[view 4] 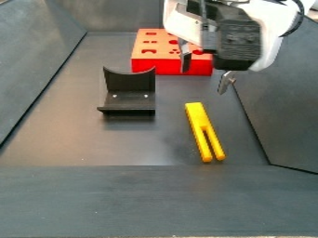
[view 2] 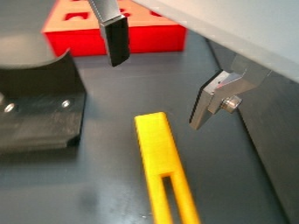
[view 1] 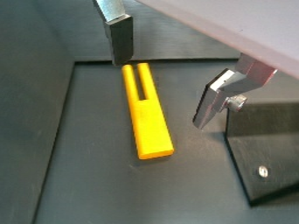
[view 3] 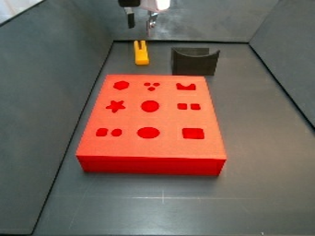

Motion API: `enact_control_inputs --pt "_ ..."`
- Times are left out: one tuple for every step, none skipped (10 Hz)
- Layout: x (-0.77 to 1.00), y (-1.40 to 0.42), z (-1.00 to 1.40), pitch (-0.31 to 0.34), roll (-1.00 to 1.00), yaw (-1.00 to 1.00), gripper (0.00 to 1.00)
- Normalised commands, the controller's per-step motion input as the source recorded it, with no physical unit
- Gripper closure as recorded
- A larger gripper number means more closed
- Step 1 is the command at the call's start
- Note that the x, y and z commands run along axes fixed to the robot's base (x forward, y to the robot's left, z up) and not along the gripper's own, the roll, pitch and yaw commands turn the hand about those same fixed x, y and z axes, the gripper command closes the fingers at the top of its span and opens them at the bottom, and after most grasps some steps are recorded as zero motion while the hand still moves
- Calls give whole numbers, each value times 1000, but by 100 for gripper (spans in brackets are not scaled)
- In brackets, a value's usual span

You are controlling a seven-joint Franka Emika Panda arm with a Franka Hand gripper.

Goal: Pick up the square-circle object. Move up. Rotate the square-circle object. Place the square-circle object on the fixture. Regrasp the square-circle object. Move to above the board. Insert the square-circle object.
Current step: Rotate the square-circle object.

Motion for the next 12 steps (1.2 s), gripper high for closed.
enact_control_inputs --pt "28 -3 -31 -2 1 1000 0" --pt "28 -3 -31 -2 1 1000 0" --pt "28 -3 -31 -3 1 1000 0" --pt "28 -3 -30 -3 1 1000 0" --pt "28 -3 -30 -3 1 1000 0" --pt "28 -3 -30 -4 2 1000 0" --pt "28 -3 -30 -4 2 1000 0" --pt "28 -3 -30 -5 3 1000 0" --pt "28 -3 -30 -7 4 1000 0" --pt "28 -3 -30 -7 4 774 0" --pt "28 -3 -30 -7 4 531 0" --pt "28 -3 -30 -7 4 296 0"
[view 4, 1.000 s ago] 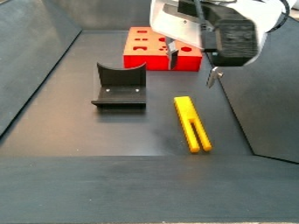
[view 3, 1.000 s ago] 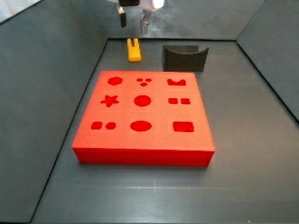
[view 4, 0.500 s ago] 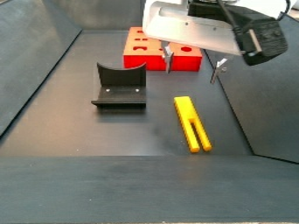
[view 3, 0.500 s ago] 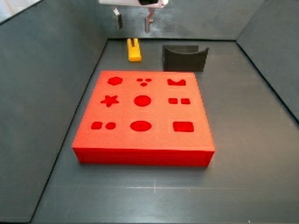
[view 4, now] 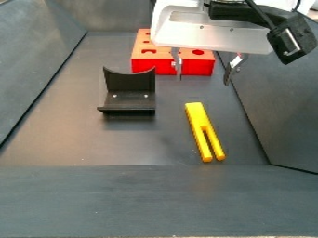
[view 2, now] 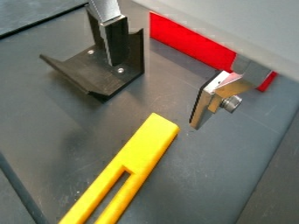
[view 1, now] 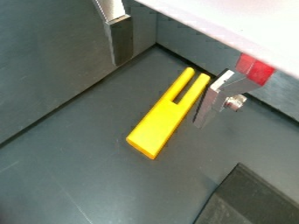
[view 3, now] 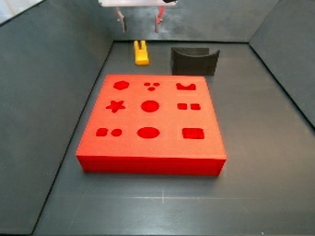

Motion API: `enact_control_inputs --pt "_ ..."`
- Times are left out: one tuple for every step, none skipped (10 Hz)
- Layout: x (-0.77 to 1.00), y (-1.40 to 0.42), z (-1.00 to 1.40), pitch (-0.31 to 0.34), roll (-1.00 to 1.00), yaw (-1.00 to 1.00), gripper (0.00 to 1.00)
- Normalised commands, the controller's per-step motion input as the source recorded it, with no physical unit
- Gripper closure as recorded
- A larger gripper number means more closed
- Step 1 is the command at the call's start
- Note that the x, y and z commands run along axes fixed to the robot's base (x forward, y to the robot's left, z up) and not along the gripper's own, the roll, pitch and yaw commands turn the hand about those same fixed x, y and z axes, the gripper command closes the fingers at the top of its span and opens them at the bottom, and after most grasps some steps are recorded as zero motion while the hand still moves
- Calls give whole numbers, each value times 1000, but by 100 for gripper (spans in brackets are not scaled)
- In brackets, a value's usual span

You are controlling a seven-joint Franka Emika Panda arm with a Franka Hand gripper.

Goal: Pick up the square-circle object. Move up. Rotate the square-circle object. Place the square-circle object on the fixture. Regrasp the square-circle object. Move to above the board. Insert the square-circle object.
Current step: Rotate the square-circle object.

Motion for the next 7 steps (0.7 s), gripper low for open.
enact_control_inputs --pt "0 0 -1000 0 0 0 0" --pt "0 0 -1000 0 0 -48 0" --pt "24 1 -1000 -45 -4 -54 0" --pt "27 2 -1000 -53 -11 -49 0" --pt "37 6 -1000 -58 -41 -31 0" --pt "45 8 -1000 -62 -58 -22 0" --pt "46 8 -966 -67 -73 -16 0"
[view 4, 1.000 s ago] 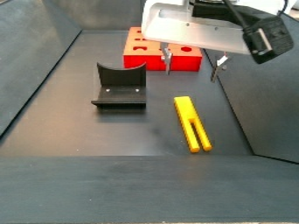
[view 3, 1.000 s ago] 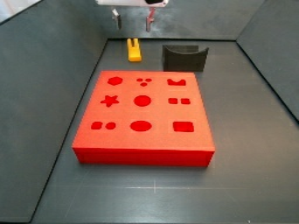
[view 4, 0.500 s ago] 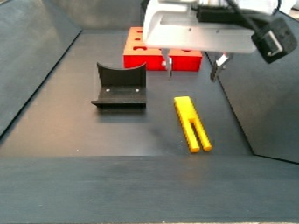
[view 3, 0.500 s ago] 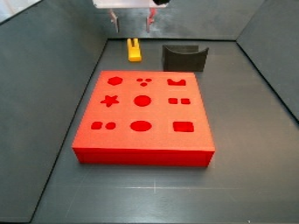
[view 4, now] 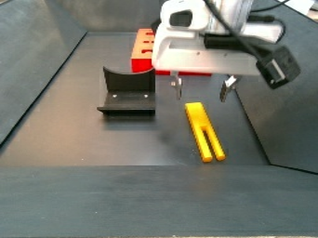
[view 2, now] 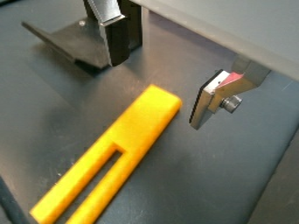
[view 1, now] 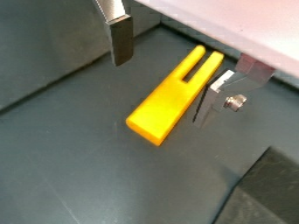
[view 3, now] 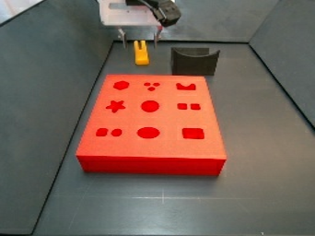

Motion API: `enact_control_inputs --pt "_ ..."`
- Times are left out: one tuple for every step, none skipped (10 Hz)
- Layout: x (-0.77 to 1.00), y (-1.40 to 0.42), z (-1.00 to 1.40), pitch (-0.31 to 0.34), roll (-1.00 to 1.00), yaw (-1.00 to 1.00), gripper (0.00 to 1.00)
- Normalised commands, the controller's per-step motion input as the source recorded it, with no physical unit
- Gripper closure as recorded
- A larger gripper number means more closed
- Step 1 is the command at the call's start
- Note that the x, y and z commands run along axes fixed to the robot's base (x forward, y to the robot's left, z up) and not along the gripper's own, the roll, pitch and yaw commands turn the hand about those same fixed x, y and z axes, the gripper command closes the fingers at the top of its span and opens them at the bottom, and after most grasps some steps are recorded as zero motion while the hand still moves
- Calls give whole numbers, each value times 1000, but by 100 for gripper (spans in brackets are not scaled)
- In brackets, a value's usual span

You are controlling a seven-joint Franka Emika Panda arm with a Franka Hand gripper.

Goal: Pick up the square-circle object. Move up. Rotate the square-circle object. Place the square-circle object on the fixture. Regrasp the square-circle object. Move to above the board. Insert the square-circle object.
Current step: Rotate the square-circle object, then move up.

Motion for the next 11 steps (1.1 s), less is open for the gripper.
enact_control_inputs --pt "47 11 -814 -70 -92 -10 0" --pt "48 12 -711 -69 -105 -5 0" --pt "43 12 -615 -73 -116 -3 0" --pt "38 13 -493 -85 -125 -4 0" --pt "35 17 -406 -93 -130 -5 0" --pt "29 19 -324 -102 -135 -7 0" --pt "31 21 -213 -106 -146 -3 0" --pt "0 0 0 0 0 0 100" --pt "0 0 833 0 0 0 100" --pt "-5 0 826 4 0 0 100" --pt "-29 1 708 34 6 -5 100"
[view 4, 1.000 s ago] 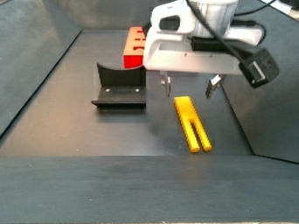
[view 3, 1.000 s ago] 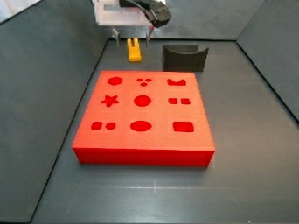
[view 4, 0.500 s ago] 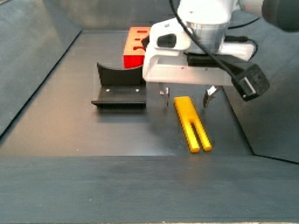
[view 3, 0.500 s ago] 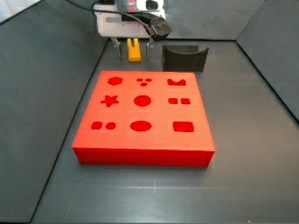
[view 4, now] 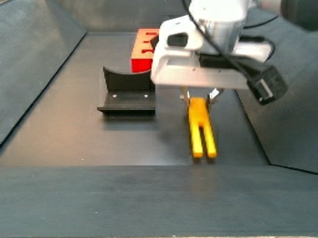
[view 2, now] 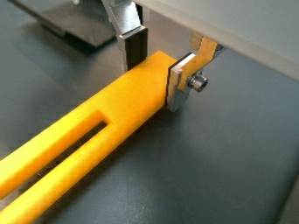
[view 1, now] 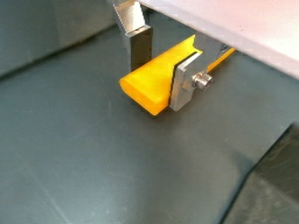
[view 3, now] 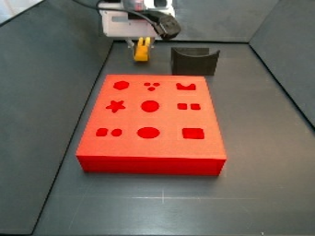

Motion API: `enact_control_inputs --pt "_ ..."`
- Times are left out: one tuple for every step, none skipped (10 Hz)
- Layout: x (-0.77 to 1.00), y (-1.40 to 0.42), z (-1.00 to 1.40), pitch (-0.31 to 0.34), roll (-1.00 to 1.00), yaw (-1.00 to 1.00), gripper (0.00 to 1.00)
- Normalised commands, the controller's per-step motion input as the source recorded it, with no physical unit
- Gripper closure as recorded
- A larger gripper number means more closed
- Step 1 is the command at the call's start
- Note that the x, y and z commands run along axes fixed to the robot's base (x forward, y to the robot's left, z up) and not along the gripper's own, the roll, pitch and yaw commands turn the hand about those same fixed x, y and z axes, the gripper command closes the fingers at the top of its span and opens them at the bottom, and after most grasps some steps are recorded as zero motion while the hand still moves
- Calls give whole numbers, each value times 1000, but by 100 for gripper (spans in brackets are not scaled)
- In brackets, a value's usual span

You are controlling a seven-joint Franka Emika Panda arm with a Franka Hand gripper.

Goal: Pick up the square-circle object. Move up. Rotate the square-circle object. Place the square-circle object on the fixture. Regrasp the square-circle object. Move to above the board. Insert the square-circle object.
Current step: Move up, then place the square-circle object on the fixture.

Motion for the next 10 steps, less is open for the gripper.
enact_control_inputs --pt "-23 3 584 50 18 -8 100" --pt "-14 6 400 69 38 -10 100" --pt "-14 6 257 75 55 -13 100" --pt "0 0 1000 0 0 0 100" --pt "3 0 1000 1 8 -1 100" --pt "-15 2 1000 30 26 -8 100" --pt "-18 2 1000 36 37 -13 100" --pt "-21 2 1000 47 59 -17 100" --pt "-24 3 1000 62 77 -15 100" --pt "-26 3 1000 69 90 -9 100"
